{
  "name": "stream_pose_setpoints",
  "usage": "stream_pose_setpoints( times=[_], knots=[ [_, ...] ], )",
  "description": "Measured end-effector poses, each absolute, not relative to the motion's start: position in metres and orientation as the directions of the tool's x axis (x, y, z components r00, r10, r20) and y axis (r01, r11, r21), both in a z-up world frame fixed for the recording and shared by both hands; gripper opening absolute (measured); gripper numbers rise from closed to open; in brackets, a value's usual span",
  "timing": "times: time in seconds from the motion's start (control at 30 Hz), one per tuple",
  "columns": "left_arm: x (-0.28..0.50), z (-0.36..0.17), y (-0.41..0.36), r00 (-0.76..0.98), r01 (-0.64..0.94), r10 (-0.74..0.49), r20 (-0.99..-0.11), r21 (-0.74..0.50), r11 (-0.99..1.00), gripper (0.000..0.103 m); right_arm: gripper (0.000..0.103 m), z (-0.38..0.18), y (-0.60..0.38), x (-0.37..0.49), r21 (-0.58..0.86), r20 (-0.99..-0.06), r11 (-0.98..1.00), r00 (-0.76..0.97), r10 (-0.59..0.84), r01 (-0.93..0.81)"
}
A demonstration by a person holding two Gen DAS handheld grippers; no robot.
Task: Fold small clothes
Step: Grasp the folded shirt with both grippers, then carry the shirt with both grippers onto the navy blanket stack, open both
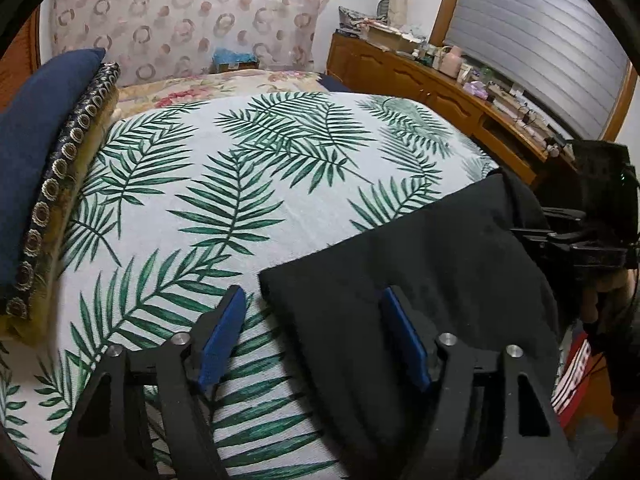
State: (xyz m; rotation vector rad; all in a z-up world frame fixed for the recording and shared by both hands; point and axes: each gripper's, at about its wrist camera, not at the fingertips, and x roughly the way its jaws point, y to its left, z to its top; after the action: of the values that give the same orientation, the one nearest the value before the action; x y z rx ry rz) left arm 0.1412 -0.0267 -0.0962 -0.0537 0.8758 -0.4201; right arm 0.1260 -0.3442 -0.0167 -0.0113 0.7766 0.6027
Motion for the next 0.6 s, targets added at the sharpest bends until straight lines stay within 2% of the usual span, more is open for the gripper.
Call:
stream_pose_setpoints(
  times=[0.07,0.2,0.3,0.33,0.37,0.43,0.6],
  knots=[
    [0.141,-0.096,-0.026,0.553,0.345,-0.401,-0.730,-0.236,0.908,0.061,0.036,-0.016,-0.344,0.124,0.199,-0.654,0.829,0.559,0.509,-0.522],
    [0.139,-0.095,-0.025,0.539,0.354,-0.432,-0.723,-0.272,0.895,0.049,0.028,-0.013,-0.345,0.118,0.185,-0.644,0.826,0.569,0.511,-0.533],
    [0.137,-0.095,-0.028,0.531,0.373,-0.448,-0.719,-0.276,0.886,0.035,0.025,-0.009,-0.344,0.111,0.167,-0.632,0.828,0.587,0.507,-0.535],
    [0.136,-0.094,-0.029,0.532,0.381,-0.454,-0.715,-0.277,0.882,0.022,0.024,-0.008,-0.344,0.109,0.160,-0.627,0.828,0.593,0.506,-0.537],
    [0.135,-0.093,-0.029,0.534,0.382,-0.456,-0.712,-0.278,0.881,0.018,0.023,-0.007,-0.343,0.107,0.152,-0.619,0.829,0.602,0.504,-0.538],
    [0.130,-0.087,-0.031,0.548,0.389,-0.447,-0.708,-0.257,0.885,0.015,0.023,-0.002,-0.344,0.101,0.144,-0.598,0.828,0.619,0.509,-0.542],
    [0.102,-0.052,-0.030,0.646,0.406,-0.455,-0.613,-0.229,0.885,0.015,0.022,0.022,-0.340,0.082,0.101,-0.527,0.816,0.665,0.529,-0.569]
  ],
)
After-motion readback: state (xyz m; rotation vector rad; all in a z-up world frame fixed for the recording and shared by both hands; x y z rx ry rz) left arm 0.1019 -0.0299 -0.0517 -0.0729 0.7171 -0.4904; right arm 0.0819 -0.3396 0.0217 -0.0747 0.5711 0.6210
